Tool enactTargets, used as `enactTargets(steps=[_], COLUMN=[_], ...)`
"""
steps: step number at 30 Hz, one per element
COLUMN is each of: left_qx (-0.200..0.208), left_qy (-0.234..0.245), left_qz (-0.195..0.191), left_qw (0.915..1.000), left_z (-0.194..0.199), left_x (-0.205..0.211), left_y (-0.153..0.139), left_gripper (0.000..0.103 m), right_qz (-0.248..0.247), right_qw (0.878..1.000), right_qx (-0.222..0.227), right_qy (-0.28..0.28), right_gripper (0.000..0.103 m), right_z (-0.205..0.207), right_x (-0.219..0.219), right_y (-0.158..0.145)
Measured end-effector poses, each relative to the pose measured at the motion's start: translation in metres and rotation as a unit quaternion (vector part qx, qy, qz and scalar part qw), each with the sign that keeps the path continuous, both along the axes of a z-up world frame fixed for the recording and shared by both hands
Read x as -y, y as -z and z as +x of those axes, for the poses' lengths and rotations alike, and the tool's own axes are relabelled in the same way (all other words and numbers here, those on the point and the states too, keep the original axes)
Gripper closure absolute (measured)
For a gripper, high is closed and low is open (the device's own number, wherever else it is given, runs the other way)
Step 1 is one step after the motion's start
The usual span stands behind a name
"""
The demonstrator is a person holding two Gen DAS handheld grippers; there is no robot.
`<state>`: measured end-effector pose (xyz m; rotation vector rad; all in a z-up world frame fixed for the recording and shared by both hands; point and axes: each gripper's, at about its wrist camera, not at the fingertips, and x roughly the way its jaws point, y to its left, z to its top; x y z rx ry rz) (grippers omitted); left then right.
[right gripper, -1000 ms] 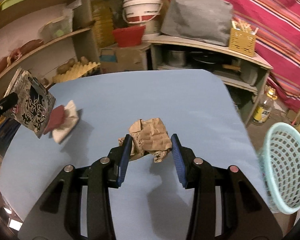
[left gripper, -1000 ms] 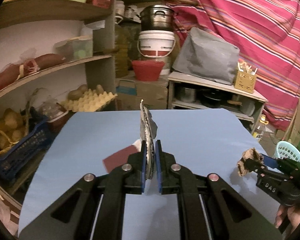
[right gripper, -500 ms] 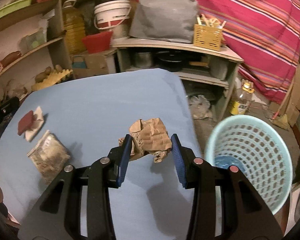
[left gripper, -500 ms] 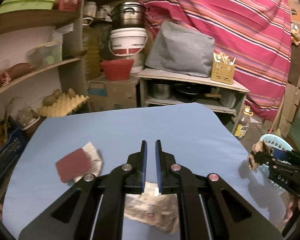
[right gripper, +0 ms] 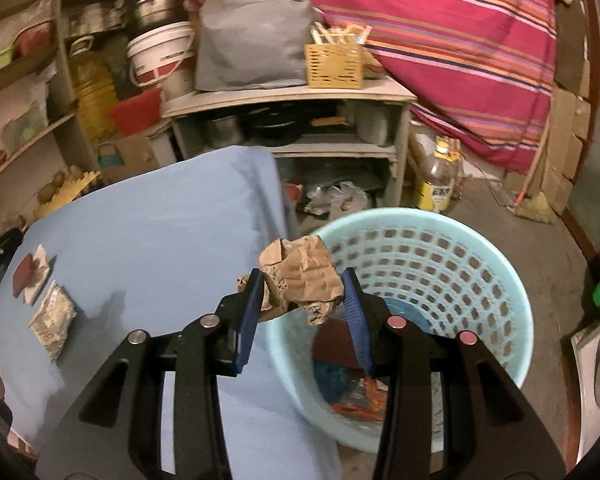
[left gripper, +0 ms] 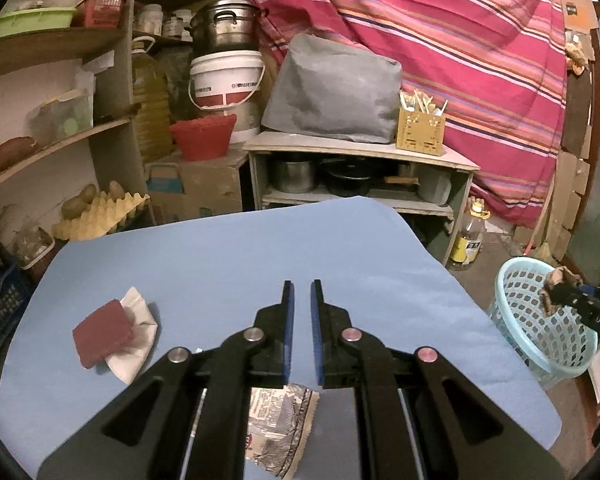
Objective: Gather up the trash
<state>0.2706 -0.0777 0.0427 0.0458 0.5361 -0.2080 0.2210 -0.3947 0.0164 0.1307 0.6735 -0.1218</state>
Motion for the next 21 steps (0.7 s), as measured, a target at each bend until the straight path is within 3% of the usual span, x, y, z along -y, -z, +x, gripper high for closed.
enactTargets(steps=[4,5,6,7,10,13,18,21], left_qx=[-0.019,-0.035,-0.046,-0.049,-0.049,-0.063,-0.085,-0.1], left_qy=[-0.001,0.009,0.01,0.002,0.012,0.027,0.022,0.006], left_qz=[0.0,0.0,0.002,0.006,0.034,0.076,0.135,0.15], left_qw=[0.9998,0.9993,0.9989,0.9988,0.9982,0.9948,0.987,0.9836], left_z=[0.003,0.004,0.005,0.003,-0.004,-0.014,-0.013,-0.005], left_x=[-0.006,-0.008,-0.009,-0.012,-0.008,0.004,0.009,0.001], left_y=[0.006,0.012,0.017,0.023,0.031,0.051,0.085,0.097], left_gripper=[0.089,0.065,0.049,0.022,0.021,0.011,0.011,0.011], right_qz=[0.017,0.016,0.012,0.009,0.005,0.008,0.005,0.0], right_qw=[1.0,1.0,1.0,1.0,1.0,1.0,1.0,1.0], right_qx=[-0.005,-0.006,-0.007,-0.008,-0.011,-0.015,-0.019,-0.019], right_qy=[0.011,0.011,0.009,0.009,0.006,0.007,0.005,0.002], right_gripper=[0.062,0.062,0.062,0.062,0.062,0.061,0.061,0.061], right_z=[-0.006,-0.007,-0.009,-0.01,-0.011,-0.011,-0.01,-0.008], right_x=[0.018,0.02,0.021,0.022,0.023,0.025,0.02,0.016], right_y=[0.005,0.006,0.006,0.006,0.008,0.01,0.011,0.011])
